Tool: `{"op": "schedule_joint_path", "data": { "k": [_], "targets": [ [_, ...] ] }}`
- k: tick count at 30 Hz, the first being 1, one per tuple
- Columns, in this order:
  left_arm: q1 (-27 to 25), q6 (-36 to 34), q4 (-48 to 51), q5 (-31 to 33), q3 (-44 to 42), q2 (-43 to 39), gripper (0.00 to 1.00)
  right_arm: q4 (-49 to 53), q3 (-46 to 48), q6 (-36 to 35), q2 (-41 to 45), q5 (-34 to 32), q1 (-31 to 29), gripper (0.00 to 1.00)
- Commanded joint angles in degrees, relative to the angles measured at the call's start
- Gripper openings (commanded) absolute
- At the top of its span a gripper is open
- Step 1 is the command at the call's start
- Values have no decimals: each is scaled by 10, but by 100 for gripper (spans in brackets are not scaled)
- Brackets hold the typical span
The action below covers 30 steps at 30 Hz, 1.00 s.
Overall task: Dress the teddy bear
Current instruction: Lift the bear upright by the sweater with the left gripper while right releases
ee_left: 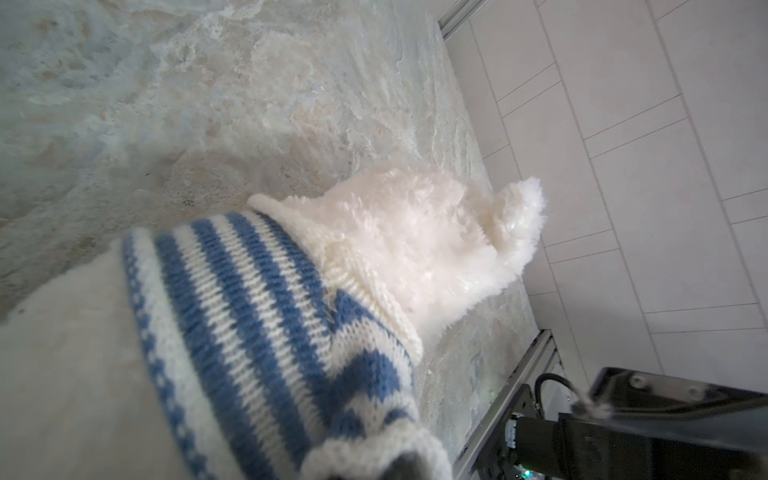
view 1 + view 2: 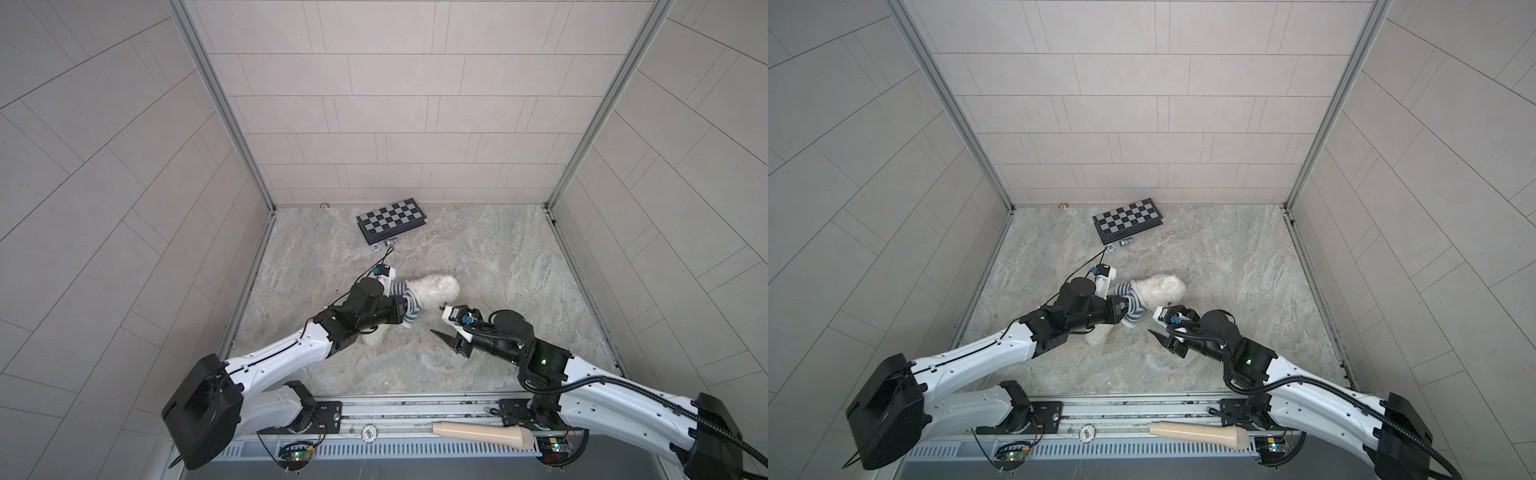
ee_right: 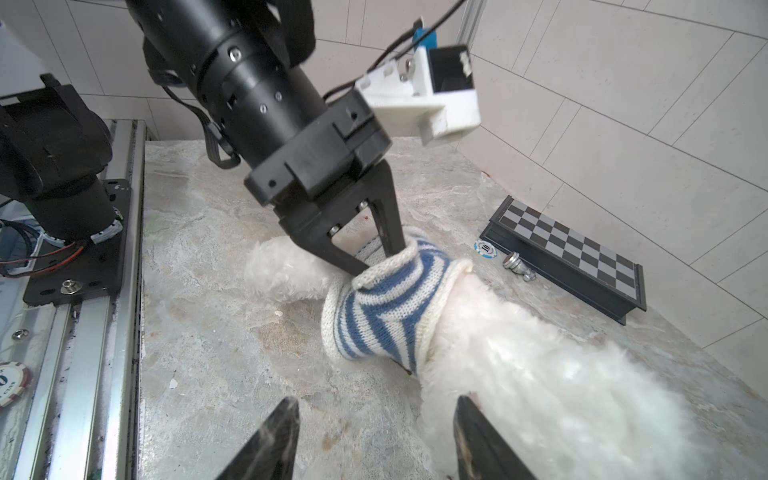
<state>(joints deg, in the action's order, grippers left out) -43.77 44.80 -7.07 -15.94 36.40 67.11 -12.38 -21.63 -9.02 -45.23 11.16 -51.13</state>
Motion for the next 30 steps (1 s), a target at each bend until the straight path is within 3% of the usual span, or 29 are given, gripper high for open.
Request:
{"op": "schedule_joint_path", "data": {
  "k": [1, 6, 14, 21, 29, 30],
  "targets": [
    [4, 55, -59, -16, 35, -12, 0, -43, 5, -7, -25, -3, -7, 62],
    [5, 116, -104, -29, 44, -6, 0, -97, 15, -3, -58, -29, -11, 61],
    [4, 157, -144, -50, 48, 11, 0, -119, 10, -11, -79, -81, -12, 37],
    [1, 174, -173, -60, 36, 13, 0, -135, 17, -14, -96, -124, -11, 32],
    [-1, 164, -159, -67, 37, 5, 0, -137, 21, -20, -87, -141, -11, 0],
    [-1, 160, -153, -66, 37, 2, 0, -134, 22, -21, -84, -145, -11, 0]
  ]
}}
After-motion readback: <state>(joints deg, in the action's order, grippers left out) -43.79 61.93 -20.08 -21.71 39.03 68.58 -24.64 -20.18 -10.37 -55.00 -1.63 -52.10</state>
